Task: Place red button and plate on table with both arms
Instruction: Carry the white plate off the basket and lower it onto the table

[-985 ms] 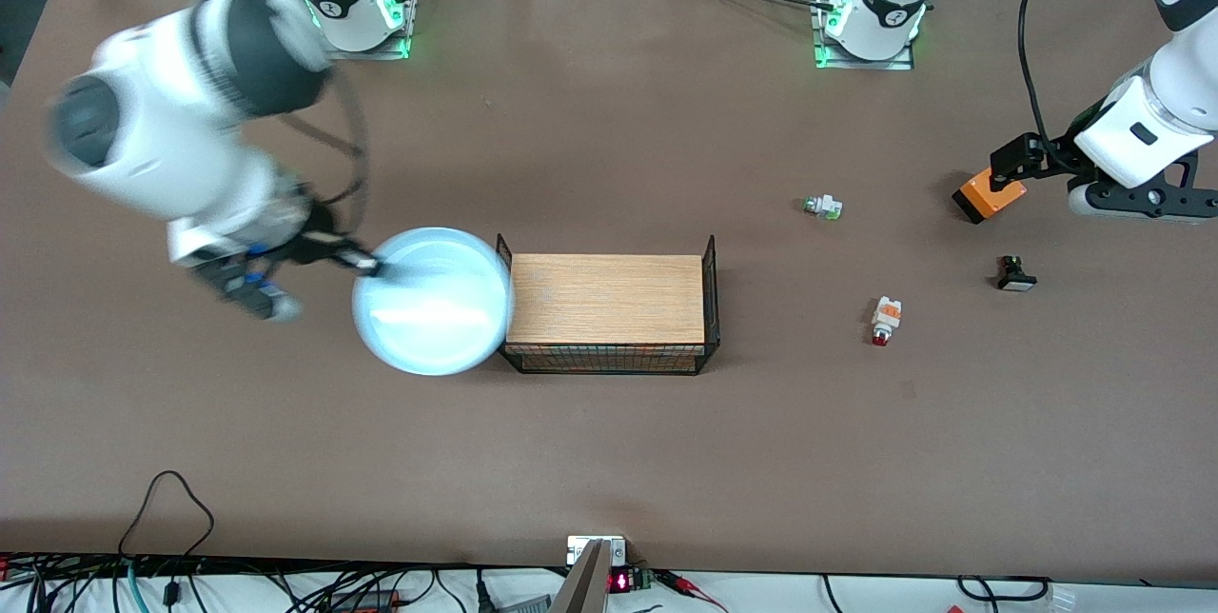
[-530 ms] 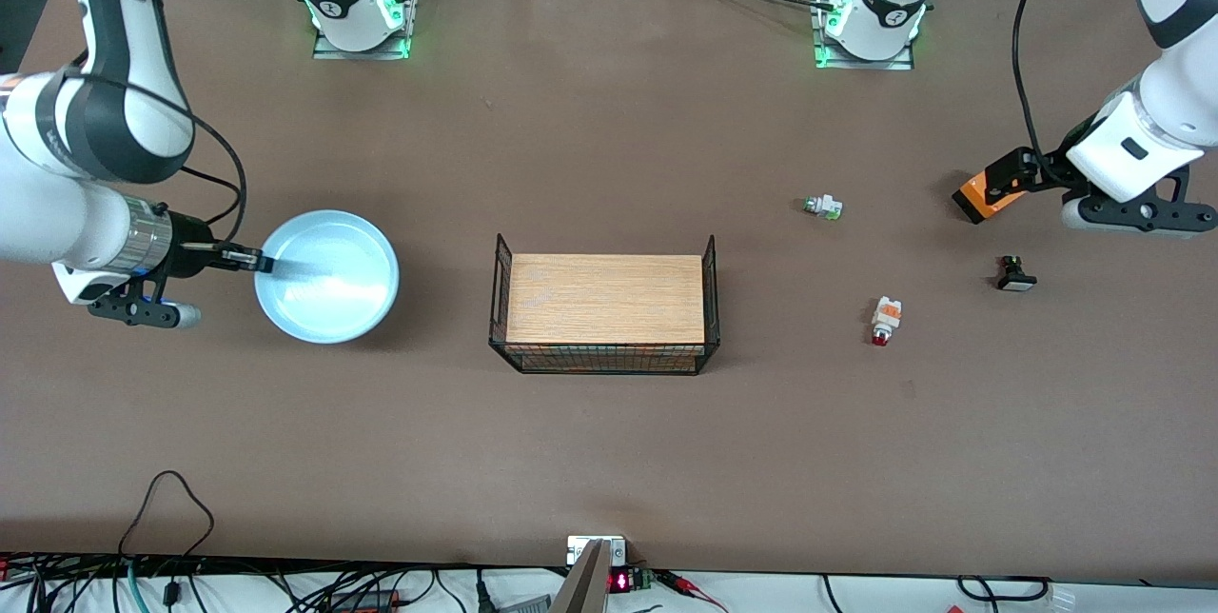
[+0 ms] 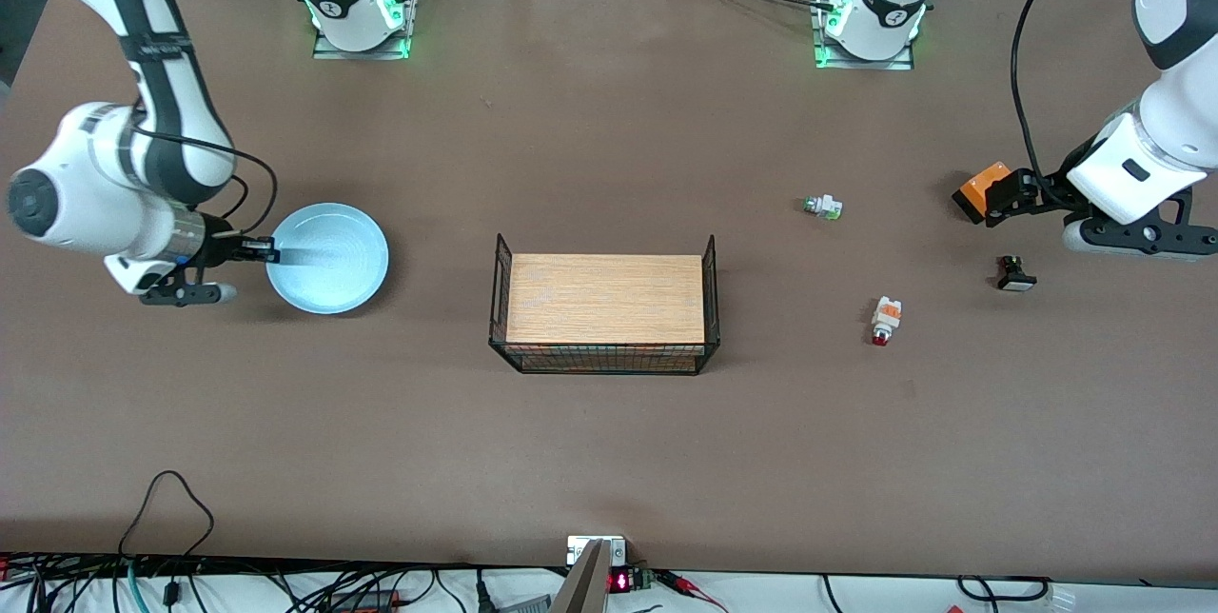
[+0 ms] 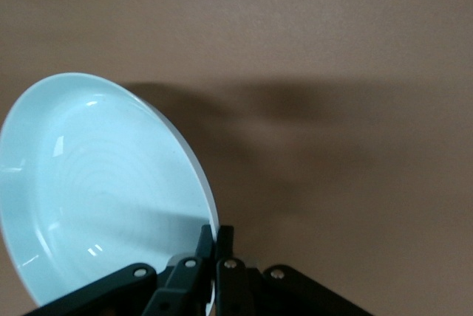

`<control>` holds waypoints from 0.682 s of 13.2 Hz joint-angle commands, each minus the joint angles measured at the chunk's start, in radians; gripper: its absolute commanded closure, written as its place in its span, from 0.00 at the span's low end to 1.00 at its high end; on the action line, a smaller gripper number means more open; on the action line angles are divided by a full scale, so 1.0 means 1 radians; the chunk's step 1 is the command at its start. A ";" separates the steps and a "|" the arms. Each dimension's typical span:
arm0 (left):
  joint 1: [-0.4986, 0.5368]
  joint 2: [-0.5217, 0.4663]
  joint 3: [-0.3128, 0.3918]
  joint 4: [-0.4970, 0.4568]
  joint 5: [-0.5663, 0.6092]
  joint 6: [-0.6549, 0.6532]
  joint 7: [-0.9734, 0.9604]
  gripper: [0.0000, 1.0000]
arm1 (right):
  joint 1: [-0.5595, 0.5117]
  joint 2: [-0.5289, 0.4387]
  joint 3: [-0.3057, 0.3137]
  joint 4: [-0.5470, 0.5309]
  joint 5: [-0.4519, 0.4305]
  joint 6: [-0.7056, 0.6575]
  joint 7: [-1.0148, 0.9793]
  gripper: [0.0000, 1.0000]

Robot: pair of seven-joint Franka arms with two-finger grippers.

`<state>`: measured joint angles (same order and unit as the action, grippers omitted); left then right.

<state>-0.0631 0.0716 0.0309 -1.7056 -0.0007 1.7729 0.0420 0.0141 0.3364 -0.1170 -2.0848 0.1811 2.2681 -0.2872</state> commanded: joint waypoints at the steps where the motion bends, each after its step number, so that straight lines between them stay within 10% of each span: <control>1: 0.002 0.013 -0.002 0.029 0.018 -0.016 0.016 0.00 | -0.031 -0.001 0.022 -0.092 -0.008 0.134 -0.084 0.58; 2: 0.002 0.013 -0.002 0.029 0.018 -0.016 0.016 0.00 | -0.034 -0.003 0.023 -0.089 -0.003 0.133 -0.067 0.01; 9: 0.002 0.014 -0.002 0.031 0.018 -0.015 0.013 0.00 | 0.015 -0.094 0.033 0.177 -0.008 -0.278 0.235 0.00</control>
<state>-0.0630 0.0734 0.0310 -1.7030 -0.0006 1.7726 0.0421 0.0090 0.2502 -0.0925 -2.0098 0.1813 2.1077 -0.1403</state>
